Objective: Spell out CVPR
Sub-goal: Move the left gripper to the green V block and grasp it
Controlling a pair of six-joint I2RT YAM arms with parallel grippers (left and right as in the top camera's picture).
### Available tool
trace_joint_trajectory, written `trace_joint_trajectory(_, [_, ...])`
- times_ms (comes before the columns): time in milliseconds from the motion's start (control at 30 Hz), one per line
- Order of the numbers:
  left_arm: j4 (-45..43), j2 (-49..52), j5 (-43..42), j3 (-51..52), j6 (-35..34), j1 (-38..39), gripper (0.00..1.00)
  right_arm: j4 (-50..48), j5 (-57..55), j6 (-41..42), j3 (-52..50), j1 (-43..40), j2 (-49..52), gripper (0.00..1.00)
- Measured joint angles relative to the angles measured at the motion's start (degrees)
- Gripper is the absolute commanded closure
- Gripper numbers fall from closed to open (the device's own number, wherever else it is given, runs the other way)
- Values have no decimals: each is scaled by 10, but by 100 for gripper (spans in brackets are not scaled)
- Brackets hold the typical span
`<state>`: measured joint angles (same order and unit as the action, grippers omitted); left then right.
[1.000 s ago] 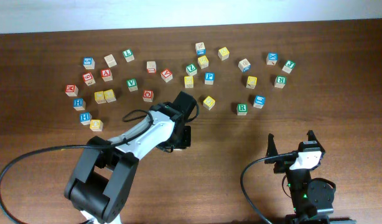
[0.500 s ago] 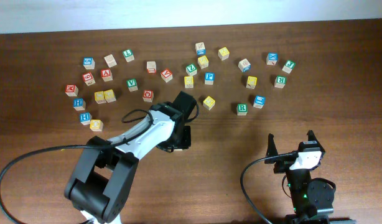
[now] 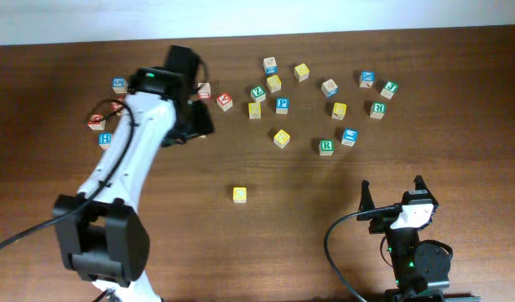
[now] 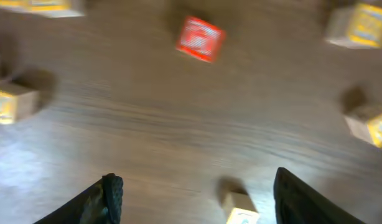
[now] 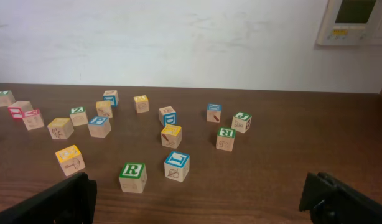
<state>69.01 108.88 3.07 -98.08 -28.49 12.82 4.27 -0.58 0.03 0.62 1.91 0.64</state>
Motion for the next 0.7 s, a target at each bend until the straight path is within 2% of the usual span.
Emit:
trace_joint_trajectory(33, [6, 0, 4, 0, 2, -19, 1, 0, 0, 0, 0, 0, 0, 1])
trace_joint_trajectory(267, [-15, 0, 19, 38, 2, -75, 1, 0, 0, 0, 0, 0, 0, 2])
trace_joint_trajectory(533, [-59, 0, 105, 38, 2, -119, 1, 0, 0, 0, 0, 0, 0, 2])
trace_joint_trajectory(700, [-75, 0, 96, 38, 2, -119, 1, 0, 0, 0, 0, 0, 0, 2])
